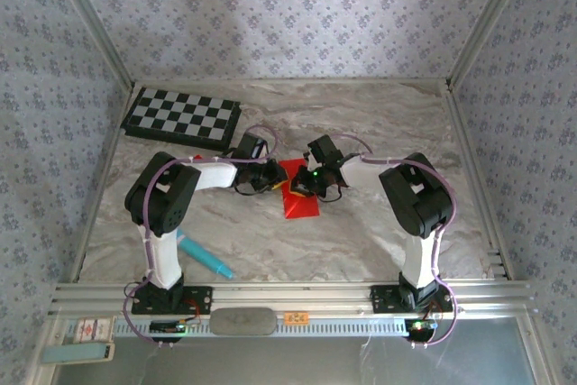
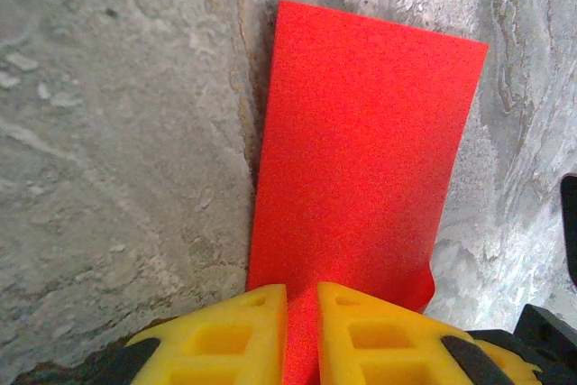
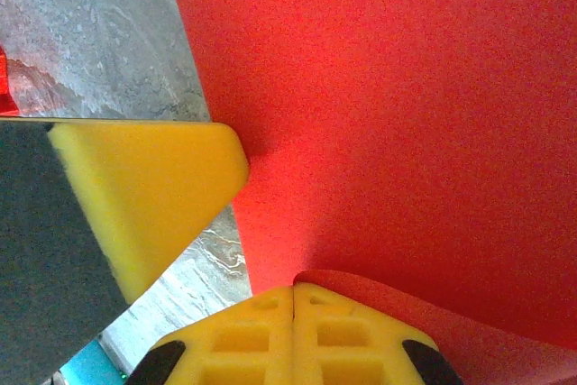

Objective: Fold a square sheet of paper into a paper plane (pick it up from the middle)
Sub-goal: Fold the triangle a second time at the center of the table.

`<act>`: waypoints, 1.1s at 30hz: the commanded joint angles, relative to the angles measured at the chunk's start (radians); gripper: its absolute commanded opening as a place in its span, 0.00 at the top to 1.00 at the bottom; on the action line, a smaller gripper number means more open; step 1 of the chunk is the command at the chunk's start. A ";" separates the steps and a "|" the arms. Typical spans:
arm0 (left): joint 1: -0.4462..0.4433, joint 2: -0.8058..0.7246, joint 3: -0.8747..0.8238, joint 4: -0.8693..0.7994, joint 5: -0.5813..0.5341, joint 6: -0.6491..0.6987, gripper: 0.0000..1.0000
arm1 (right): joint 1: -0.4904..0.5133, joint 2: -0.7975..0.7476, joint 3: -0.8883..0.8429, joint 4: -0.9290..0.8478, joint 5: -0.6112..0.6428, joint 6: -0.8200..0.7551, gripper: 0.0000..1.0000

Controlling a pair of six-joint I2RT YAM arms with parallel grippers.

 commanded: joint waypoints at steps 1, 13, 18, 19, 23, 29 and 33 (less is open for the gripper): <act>-0.002 0.019 -0.005 -0.062 0.002 0.018 0.83 | 0.006 0.020 0.025 -0.040 0.030 -0.026 1.00; -0.002 0.020 -0.004 -0.063 0.002 0.018 0.83 | 0.009 0.037 0.036 -0.039 0.008 -0.034 1.00; -0.002 0.020 -0.004 -0.062 0.002 0.018 0.84 | 0.010 0.042 0.041 -0.045 0.009 -0.039 1.00; -0.003 0.020 -0.004 -0.063 0.002 0.018 0.84 | 0.011 0.043 0.041 -0.048 0.010 -0.040 1.00; -0.002 0.017 -0.004 -0.062 0.002 0.018 0.83 | 0.012 0.046 0.042 -0.066 0.021 -0.045 1.00; -0.003 0.015 -0.003 -0.065 0.000 0.021 0.84 | 0.011 0.044 0.043 -0.090 0.030 -0.057 1.00; -0.003 0.019 -0.004 -0.066 -0.001 0.023 0.83 | 0.012 0.030 0.044 -0.107 0.020 -0.075 1.00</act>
